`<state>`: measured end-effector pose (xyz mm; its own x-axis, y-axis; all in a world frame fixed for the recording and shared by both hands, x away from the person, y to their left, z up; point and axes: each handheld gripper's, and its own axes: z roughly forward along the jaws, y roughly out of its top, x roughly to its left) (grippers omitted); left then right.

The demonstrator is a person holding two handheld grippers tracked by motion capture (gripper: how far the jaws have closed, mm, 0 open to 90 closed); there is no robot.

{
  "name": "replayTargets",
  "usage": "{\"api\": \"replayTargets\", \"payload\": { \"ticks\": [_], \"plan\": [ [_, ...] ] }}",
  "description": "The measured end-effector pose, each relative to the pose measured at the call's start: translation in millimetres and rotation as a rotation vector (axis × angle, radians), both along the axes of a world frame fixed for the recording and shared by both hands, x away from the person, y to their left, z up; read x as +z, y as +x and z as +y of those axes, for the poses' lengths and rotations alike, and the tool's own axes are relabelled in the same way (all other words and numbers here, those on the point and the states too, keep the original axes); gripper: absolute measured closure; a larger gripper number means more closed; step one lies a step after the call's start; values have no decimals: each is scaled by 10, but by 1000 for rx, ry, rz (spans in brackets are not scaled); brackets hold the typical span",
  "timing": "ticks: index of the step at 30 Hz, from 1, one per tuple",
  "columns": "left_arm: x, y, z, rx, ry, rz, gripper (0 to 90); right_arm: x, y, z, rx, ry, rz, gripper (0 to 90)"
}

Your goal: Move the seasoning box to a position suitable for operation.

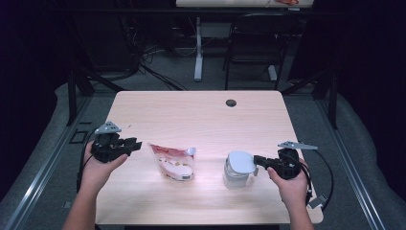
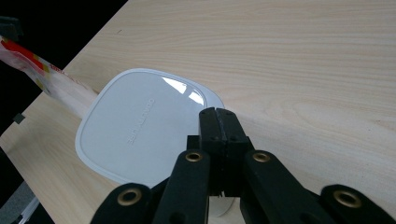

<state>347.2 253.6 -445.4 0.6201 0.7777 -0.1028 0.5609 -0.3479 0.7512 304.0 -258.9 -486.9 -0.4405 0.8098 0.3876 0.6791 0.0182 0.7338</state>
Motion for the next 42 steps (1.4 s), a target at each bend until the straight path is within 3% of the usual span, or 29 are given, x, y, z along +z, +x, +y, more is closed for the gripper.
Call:
{"api": "replayTargets", "payload": {
  "ticks": [23, 42],
  "plan": [
    [-14, 5, 7, 9, 4, 7, 672, -20, 3, -26, -4, 11, 7, 900],
    [-19, 10, 7, 9, 12, 8, 671, -45, 9, -31, -15, -8, 17, 900]
  ]
}}
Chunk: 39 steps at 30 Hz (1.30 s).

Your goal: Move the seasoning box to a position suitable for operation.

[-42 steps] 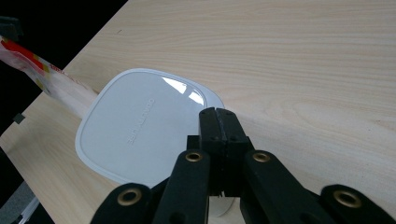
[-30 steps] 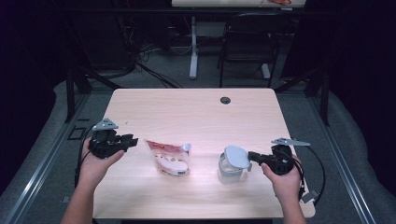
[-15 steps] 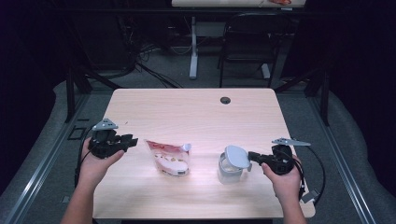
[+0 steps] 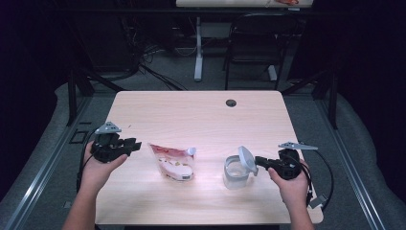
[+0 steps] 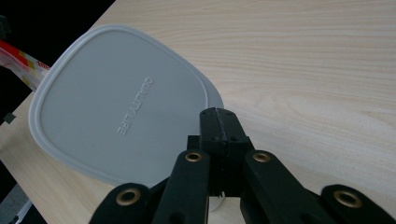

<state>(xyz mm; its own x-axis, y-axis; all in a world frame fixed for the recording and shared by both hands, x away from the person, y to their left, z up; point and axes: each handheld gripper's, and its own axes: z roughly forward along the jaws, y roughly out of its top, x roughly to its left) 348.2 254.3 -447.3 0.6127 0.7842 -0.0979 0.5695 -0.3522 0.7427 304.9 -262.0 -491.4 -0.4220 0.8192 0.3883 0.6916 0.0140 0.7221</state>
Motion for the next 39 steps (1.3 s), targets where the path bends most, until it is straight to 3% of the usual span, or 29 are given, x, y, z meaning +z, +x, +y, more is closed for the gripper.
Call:
{"api": "replayTargets", "payload": {
  "ticks": [10, 16, 22, 33, 39],
  "plan": [
    [-8, 1, -8, 2, 3, 0, 671, -26, 10, -22, -6, 24, 8, 900],
    [-10, 5, -2, 1, 8, 3, 670, -80, 32, -24, -7, 3, 31, 900],
    [-11, 4, 0, 2, 10, 3, 668, -111, 44, -51, -4, 25, 44, 883],
    [-9, -2, -4, 4, 7, 1, 667, -108, 32, -68, -29, -5, 31, 843],
    [-7, -2, -5, 2, 9, -1, 664, -12, -12, -54, -35, -56, -1, 817]
  ]
}}
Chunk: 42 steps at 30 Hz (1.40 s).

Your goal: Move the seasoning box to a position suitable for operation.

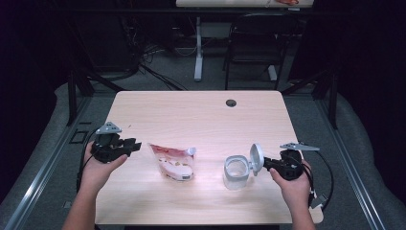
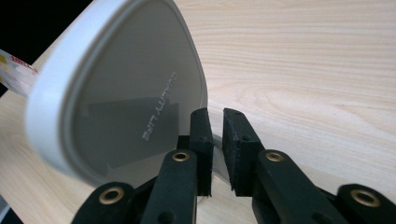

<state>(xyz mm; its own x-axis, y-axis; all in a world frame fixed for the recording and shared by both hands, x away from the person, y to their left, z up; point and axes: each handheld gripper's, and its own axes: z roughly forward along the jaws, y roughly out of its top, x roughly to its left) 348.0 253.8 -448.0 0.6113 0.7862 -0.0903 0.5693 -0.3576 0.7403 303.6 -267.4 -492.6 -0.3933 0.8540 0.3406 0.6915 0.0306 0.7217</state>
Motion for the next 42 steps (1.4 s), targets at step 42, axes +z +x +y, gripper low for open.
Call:
{"api": "replayTargets", "payload": {
  "ticks": [42],
  "plan": [
    [26, -7, 65, 20, -6, -11, 628, 550, -326, 216, 30, -80, -93, 591]
  ]
}}
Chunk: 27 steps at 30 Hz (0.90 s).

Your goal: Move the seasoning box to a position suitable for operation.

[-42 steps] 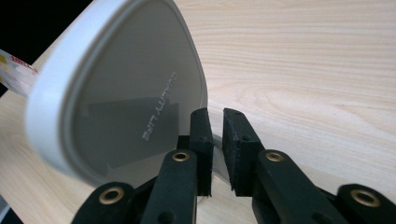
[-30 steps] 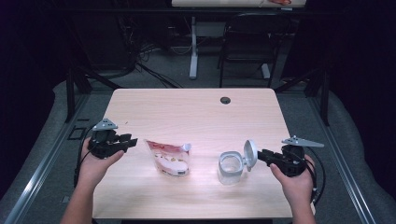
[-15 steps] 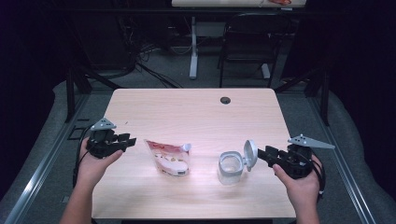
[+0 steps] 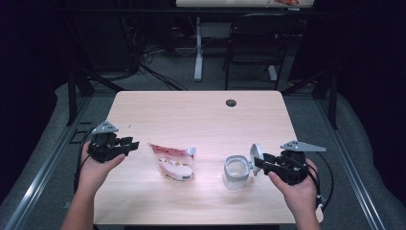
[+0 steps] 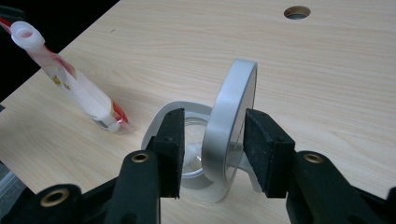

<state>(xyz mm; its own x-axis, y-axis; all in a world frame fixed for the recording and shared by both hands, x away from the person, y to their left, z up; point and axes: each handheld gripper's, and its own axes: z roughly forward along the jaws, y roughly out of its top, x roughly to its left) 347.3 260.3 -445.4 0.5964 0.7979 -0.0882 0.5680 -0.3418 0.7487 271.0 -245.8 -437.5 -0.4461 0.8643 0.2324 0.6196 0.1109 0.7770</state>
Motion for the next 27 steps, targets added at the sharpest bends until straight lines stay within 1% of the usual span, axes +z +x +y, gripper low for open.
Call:
{"api": "replayTargets", "payload": {
  "ticks": [4, 6, 8, 9, 11, 15, 17, 20, 22, 27],
  "plan": [
    [3, -1, 3, 0, -1, 3, 628, -10, -6, 13, 5, -1, 10, 615],
    [0, 0, 0, -2, -1, 0, 628, -19, -5, 19, 8, -15, 17, 631],
    [-2, 1, -3, -2, 0, 0, 628, -34, -2, 31, 7, -21, 18, 671],
    [-2, 1, -3, -2, 0, 0, 628, -34, -2, 31, 7, -21, 18, 671],
    [-1, 0, -1, -2, 0, 0, 628, -32, -4, 31, 17, -29, 18, 719],
    [-2, 2, 1, -1, 0, 1, 628, -27, -3, 10, 22, -35, 16, 726],
    [-4, 2, -1, -3, 1, 2, 628, -36, 4, -14, 12, -22, 9, 737],
    [-5, 3, -5, -4, 1, 5, 628, -50, 16, -58, 3, -14, 3, 750],
    [-9, 5, -11, -5, 2, 5, 628, -67, 29, -84, -2, 6, -7, 760],
    [-12, 5, -18, -4, 3, 5, 628, -89, 70, -139, -26, 2, -32, 768]
  ]
}}
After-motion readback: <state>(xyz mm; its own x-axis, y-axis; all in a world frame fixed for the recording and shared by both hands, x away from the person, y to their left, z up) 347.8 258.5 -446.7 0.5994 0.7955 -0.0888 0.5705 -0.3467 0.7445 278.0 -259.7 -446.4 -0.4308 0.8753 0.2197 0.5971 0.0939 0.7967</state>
